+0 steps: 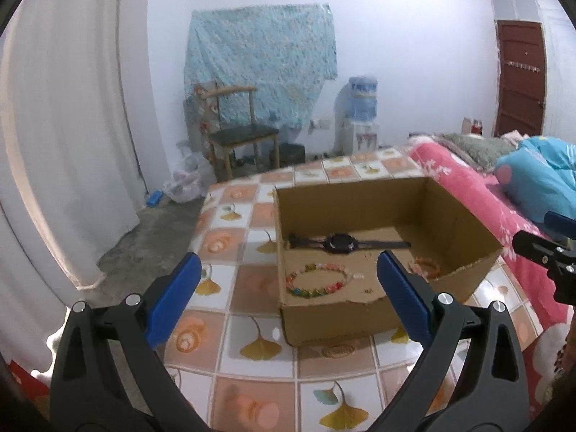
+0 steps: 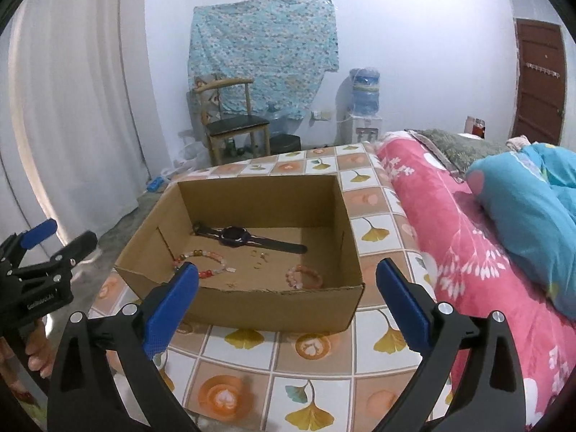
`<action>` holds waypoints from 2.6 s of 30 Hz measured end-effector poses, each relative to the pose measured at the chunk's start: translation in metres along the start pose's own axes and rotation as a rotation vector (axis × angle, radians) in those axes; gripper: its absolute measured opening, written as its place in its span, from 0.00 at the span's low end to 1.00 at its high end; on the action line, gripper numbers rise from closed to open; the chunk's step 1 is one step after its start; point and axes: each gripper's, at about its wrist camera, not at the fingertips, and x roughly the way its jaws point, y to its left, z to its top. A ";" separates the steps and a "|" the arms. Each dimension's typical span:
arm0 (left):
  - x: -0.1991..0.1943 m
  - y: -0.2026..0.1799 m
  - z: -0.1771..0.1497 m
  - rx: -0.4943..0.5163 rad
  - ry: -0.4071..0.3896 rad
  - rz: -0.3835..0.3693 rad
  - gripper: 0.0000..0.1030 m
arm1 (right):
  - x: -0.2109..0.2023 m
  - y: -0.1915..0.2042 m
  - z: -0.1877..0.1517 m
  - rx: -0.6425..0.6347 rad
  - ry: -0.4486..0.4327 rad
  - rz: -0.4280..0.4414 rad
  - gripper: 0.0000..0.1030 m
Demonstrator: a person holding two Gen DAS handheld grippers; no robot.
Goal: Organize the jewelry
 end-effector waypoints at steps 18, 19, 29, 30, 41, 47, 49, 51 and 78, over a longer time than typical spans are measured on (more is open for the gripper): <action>0.035 -0.009 -0.017 -0.070 0.184 0.072 0.92 | 0.047 0.003 -0.021 0.027 0.200 0.001 0.93; 0.036 -0.009 -0.018 -0.072 0.190 0.076 0.92 | 0.049 0.006 -0.022 0.022 0.206 0.000 0.93; 0.044 -0.010 -0.021 -0.069 0.229 0.092 0.92 | 0.064 0.020 -0.028 -0.004 0.256 0.011 0.93; 0.044 -0.010 -0.021 -0.071 0.233 0.090 0.92 | 0.065 0.020 -0.029 -0.002 0.259 0.012 0.93; 0.049 -0.012 -0.026 -0.090 0.268 0.059 0.92 | 0.066 0.019 -0.029 -0.004 0.267 0.005 0.93; 0.051 -0.010 -0.026 -0.098 0.276 0.056 0.92 | 0.065 0.018 -0.029 -0.014 0.263 -0.002 0.93; 0.050 -0.010 -0.027 -0.104 0.280 0.058 0.92 | 0.066 0.017 -0.029 -0.014 0.266 -0.004 0.93; 0.051 -0.009 -0.027 -0.109 0.282 0.059 0.92 | 0.067 0.017 -0.029 -0.014 0.270 -0.006 0.93; 0.049 -0.010 -0.029 -0.112 0.285 0.060 0.92 | 0.067 0.019 -0.028 -0.017 0.273 -0.004 0.93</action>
